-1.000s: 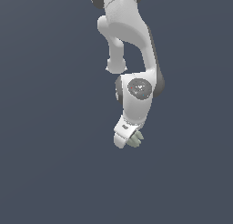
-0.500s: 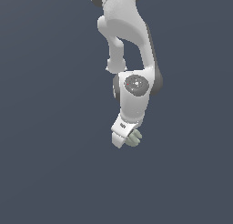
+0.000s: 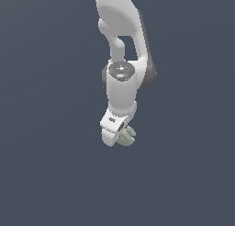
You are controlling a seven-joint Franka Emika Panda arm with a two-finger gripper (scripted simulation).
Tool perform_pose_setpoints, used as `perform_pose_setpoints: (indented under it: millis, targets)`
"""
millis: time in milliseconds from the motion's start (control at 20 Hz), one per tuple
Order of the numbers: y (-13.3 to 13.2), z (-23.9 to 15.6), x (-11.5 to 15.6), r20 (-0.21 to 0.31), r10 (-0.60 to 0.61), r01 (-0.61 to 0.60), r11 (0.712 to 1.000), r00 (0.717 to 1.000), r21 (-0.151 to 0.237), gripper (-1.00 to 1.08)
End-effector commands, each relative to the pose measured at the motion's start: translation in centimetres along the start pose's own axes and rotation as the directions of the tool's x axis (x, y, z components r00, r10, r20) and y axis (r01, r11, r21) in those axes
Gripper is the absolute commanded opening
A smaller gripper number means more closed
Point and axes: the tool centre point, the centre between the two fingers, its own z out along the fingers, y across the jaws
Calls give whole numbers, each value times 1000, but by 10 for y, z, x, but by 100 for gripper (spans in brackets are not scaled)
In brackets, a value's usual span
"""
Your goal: Pick up the object and move it to a goal position.
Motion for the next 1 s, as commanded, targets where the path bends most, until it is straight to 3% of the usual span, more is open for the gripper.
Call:
perform_pose_setpoints:
  millis: [0,950]
  targets:
    - [10,-15,-10,-18,-28,28,999,999,-16,-100]
    - [87,-119,-81,-142,-247,229,964,959,-135,-100]
